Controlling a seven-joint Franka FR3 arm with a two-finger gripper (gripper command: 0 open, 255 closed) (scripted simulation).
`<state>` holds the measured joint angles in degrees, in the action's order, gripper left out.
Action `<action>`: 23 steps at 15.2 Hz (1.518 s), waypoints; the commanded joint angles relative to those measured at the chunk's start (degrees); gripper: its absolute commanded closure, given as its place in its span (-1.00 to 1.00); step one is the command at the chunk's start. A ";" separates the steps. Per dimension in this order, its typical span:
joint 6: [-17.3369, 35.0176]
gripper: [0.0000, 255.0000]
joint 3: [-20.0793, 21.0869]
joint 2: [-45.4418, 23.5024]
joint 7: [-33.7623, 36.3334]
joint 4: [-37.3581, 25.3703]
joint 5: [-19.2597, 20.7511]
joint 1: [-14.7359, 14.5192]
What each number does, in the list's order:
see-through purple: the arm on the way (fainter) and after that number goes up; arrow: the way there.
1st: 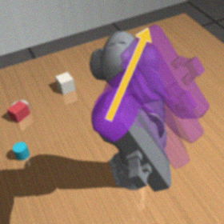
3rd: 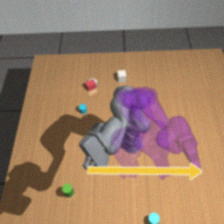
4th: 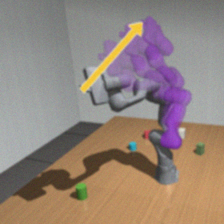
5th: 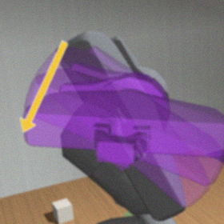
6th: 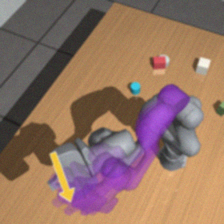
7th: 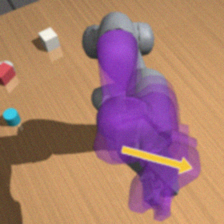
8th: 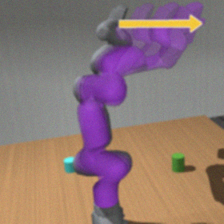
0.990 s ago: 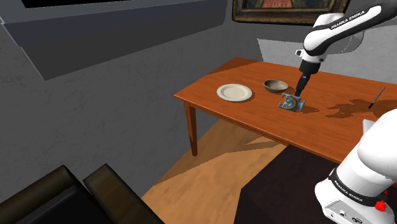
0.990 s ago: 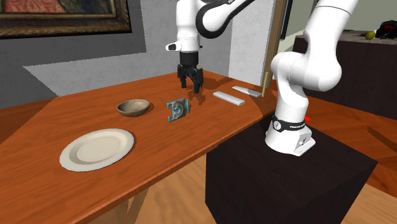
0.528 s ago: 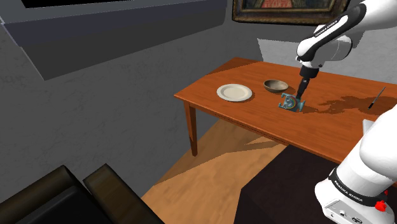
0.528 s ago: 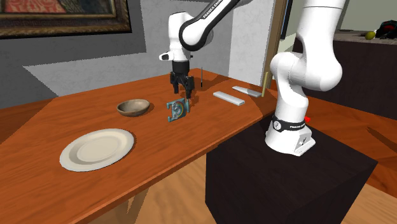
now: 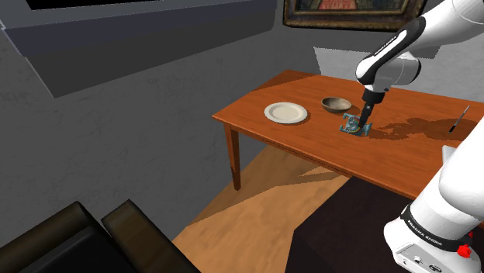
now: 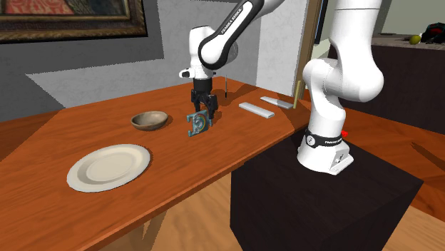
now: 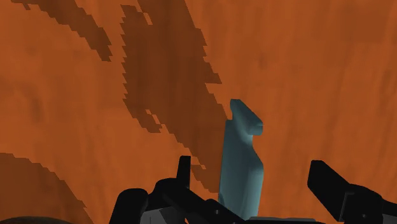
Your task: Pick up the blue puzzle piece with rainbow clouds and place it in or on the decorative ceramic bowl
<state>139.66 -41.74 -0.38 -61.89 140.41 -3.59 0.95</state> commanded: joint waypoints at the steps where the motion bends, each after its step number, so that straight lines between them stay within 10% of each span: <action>1: 0.25 -1.00 0.01 -0.25 -0.21 0.03 -0.29 0.00; 6: 0.24 -1.00 0.01 -0.24 -0.20 0.03 -0.28 0.00; 7: 0.24 1.00 0.01 -0.24 -0.20 0.03 -0.28 0.00; 23: -5.39 1.00 0.26 5.27 3.97 -1.52 5.20 0.33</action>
<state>135.34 -41.60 3.94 -58.62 139.22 0.73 1.20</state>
